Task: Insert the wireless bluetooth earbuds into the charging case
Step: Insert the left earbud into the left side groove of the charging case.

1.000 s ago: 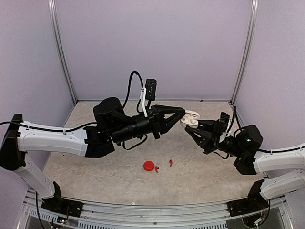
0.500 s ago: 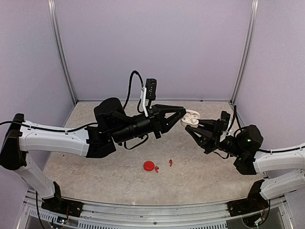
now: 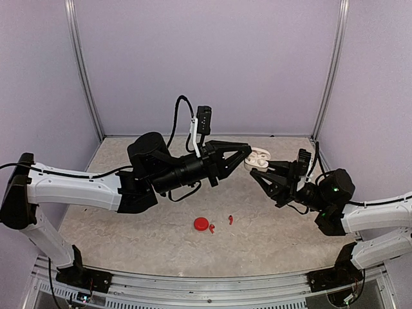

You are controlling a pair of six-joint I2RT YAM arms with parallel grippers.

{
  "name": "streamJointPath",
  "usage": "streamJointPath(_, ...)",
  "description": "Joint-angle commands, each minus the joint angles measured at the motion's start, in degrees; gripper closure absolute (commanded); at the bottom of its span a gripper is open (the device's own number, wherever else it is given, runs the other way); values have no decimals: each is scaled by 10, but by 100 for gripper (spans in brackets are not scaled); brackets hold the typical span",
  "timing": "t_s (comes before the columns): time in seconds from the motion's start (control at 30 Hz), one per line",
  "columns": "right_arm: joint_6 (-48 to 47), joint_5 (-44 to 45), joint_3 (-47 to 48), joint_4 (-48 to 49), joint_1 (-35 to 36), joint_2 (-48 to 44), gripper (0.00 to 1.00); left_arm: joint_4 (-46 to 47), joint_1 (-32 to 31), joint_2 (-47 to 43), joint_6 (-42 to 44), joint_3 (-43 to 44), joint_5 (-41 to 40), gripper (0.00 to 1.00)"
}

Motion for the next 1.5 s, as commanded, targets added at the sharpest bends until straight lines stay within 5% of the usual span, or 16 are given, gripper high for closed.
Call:
streamJointPath(0.0,5,1,26,50,11,7,100,-23,-4,18,-2,10,10,90)
streamJointPath(0.77,5,21,20,41,10,-6,100,-60,-14,18,30,16,16,91)
streamJointPath(1.47,12,-8,12,51,10,-12,100,-43,6,-15,7,-20,-63,91)
